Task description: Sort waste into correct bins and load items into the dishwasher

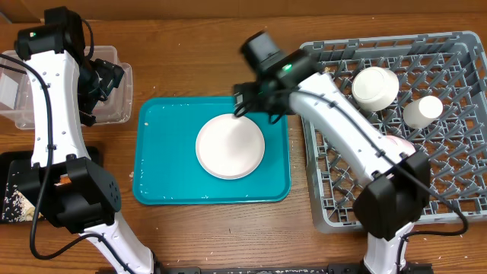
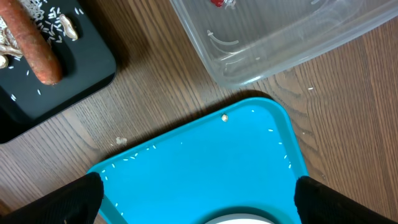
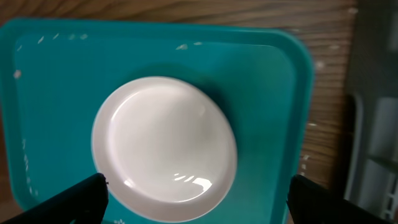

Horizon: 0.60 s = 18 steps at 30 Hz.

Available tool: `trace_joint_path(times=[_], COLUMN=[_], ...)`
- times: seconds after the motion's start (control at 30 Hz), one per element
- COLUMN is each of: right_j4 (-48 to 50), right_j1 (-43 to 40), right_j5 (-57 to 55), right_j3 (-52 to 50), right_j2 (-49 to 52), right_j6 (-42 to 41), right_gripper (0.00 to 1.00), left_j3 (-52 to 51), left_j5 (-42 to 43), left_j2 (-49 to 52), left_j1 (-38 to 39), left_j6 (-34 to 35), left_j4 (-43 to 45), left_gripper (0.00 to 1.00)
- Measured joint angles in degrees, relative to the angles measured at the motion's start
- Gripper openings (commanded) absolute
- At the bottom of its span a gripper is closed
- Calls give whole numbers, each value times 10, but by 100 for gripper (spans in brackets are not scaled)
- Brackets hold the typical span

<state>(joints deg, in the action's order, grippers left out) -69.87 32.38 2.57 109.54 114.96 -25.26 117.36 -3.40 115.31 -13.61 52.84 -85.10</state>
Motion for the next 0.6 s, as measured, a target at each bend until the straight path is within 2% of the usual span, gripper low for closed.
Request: trace_joint_path(times=[0.13,0.37,0.6], right_j4=[20,118,208], right_j1=[-35,-26,-11], right_j5=[13,77,99], right_j3=[-40,-157,-249], right_j2=[0,1,1], right_j6=[-2,-4,-44], right_gripper=[70,68,63], left_j3=[0,0,0], left_j5=[0,0,0], left_j2=[0,0,0], left_j1=[0,0,0], left_j6=[0,0,0], left_j4=[0,0,0], left_gripper=[100,100,100])
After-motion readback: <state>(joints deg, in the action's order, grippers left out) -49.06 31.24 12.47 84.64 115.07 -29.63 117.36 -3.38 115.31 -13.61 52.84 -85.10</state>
